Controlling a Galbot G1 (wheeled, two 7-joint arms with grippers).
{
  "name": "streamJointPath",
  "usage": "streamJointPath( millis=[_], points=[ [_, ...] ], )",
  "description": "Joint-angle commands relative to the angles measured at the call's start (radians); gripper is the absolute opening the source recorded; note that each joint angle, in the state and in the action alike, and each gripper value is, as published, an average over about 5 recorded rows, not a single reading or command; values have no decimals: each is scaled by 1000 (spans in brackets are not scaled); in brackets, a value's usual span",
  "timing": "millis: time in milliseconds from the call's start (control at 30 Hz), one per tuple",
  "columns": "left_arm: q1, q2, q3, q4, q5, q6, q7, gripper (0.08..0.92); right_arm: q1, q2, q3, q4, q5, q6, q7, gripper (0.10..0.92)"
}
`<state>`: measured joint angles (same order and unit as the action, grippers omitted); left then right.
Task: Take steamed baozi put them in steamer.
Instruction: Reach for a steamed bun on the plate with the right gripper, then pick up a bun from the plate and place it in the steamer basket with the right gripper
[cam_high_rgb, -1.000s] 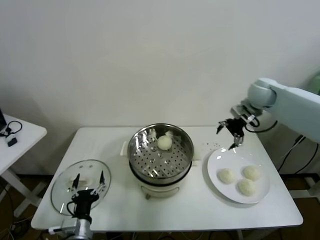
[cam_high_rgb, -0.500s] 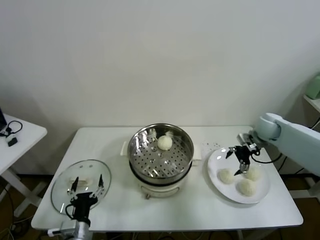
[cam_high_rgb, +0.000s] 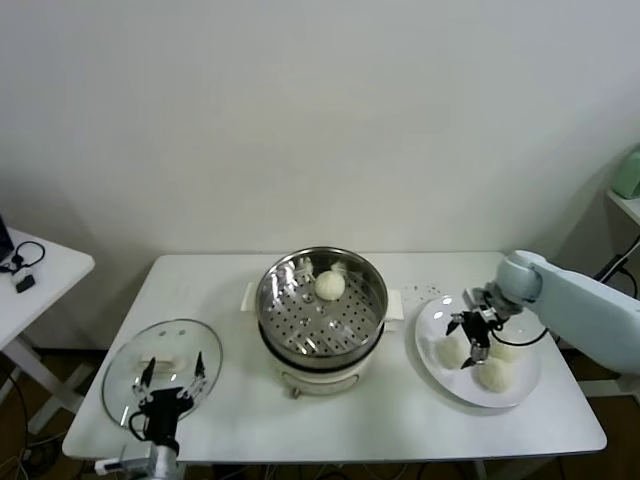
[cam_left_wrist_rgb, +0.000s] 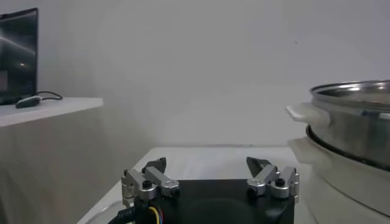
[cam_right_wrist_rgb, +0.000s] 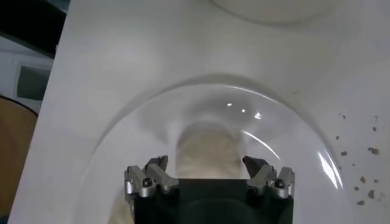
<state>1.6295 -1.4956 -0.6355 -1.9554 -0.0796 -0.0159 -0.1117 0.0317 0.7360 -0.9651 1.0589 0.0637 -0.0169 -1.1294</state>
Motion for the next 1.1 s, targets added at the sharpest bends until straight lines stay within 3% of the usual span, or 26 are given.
streamJointPath(
  millis=[33,233,500,833,1100],
  points=[
    [2,0,1,3,1,1,-2,823,-37,17,37,-41,-40,6,3,810],
    [3,-2,4,3,3,2,-4,823,-43,18,55,-38,-37,6,4,721],
    [6,-1,4,1,3,1,-5,823,-10,6,52,-25,21,-5,7,704],
    [12,-1,5,-14,2,-2,-5,823,375,-22,-218,17,358,-78,10,704],
    [20,14,36,-22,13,0,-10,823,752,96,-506,16,687,-125,1,704]
  ],
)
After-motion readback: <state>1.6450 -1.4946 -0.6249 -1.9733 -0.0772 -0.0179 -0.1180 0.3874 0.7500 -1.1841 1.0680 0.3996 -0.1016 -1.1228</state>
